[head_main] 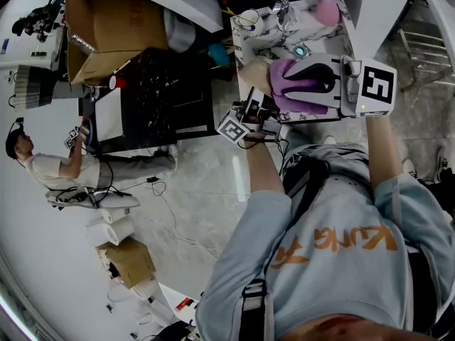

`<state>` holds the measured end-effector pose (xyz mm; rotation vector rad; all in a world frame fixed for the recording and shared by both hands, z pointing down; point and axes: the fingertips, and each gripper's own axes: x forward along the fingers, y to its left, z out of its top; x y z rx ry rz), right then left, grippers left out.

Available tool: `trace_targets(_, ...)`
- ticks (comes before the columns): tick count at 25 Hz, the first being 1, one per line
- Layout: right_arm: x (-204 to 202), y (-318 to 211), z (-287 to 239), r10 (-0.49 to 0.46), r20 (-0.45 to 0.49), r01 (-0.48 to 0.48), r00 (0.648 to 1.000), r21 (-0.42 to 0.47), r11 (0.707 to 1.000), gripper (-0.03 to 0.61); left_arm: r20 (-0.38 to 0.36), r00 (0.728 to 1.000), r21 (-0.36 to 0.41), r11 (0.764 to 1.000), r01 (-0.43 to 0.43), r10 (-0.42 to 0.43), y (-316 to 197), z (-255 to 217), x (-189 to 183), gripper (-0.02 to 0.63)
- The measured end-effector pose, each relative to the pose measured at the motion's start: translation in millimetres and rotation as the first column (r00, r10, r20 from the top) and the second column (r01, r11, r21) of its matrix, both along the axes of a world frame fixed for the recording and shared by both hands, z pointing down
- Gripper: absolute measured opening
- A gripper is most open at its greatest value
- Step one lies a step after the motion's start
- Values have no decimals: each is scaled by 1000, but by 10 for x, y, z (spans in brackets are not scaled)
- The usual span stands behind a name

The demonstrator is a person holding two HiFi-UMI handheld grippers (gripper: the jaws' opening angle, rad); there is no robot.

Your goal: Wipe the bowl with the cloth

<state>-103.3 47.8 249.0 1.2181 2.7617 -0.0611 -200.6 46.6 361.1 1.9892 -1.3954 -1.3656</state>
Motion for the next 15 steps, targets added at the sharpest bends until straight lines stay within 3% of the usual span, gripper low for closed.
trace_targets(8,59,-140,-149,35,51,-30,998,-94,995,75,25,994,27,994,-108,107,-63,-130,237,32)
trace_targets(15,43,-282,-188,97,67,-86,993,-153,984,75,48,990,56,989,-136,134,-51,-170,329,32)
